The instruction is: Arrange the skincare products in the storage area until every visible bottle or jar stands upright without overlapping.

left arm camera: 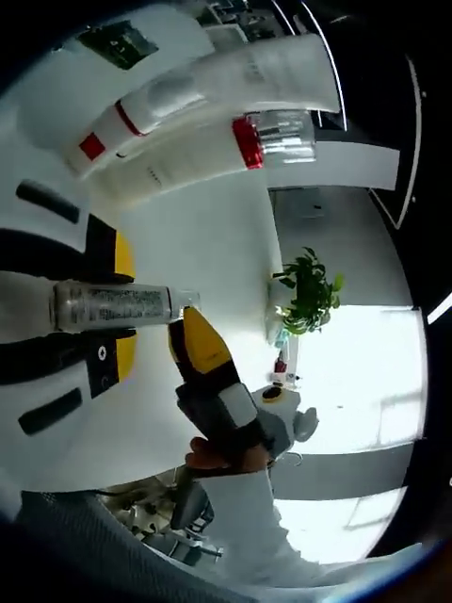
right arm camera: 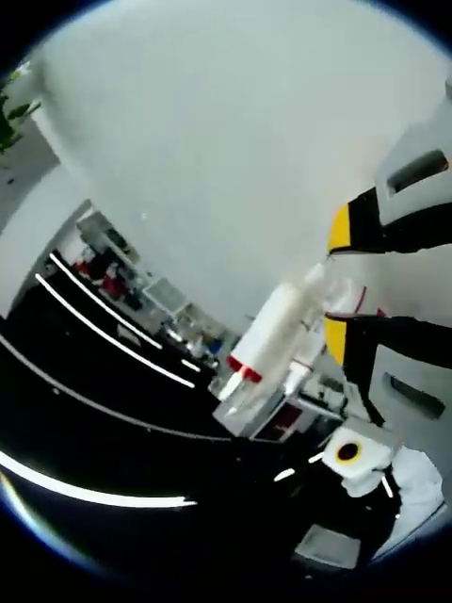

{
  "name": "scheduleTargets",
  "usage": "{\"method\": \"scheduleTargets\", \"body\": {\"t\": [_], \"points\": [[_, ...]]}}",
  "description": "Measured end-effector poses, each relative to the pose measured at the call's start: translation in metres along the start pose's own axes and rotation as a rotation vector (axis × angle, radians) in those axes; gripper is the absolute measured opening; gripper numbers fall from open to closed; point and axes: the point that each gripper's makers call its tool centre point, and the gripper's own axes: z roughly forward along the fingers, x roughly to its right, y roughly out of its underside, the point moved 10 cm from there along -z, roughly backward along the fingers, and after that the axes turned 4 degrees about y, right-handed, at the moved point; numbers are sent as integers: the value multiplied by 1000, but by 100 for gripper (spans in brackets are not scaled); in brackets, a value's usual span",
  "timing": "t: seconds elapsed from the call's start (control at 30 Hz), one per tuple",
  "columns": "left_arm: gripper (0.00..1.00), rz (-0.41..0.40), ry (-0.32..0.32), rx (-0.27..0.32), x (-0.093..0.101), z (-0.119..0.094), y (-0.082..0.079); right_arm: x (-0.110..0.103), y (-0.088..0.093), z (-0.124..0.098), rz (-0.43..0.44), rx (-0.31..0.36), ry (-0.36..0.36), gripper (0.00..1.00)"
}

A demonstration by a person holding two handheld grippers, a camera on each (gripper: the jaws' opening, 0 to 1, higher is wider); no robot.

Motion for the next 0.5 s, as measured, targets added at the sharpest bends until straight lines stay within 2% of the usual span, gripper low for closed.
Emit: {"method": "scheduleTargets", "body": {"t": [0.13,0.3,0.4,0.5], "points": [[18,5,-8,3,0,-2,0,-1,-1,2,136,49,-14,20],[18,3,-4,23,-1,-5,1,-3,-2,4,145,50,-5,20],[18,1,-8,34,0,-5,1,-4,-3,5,187,56,-3,19],[18,-2,-12,42,0,-5,2,-4,-3,6,215,66,24,14]]}}
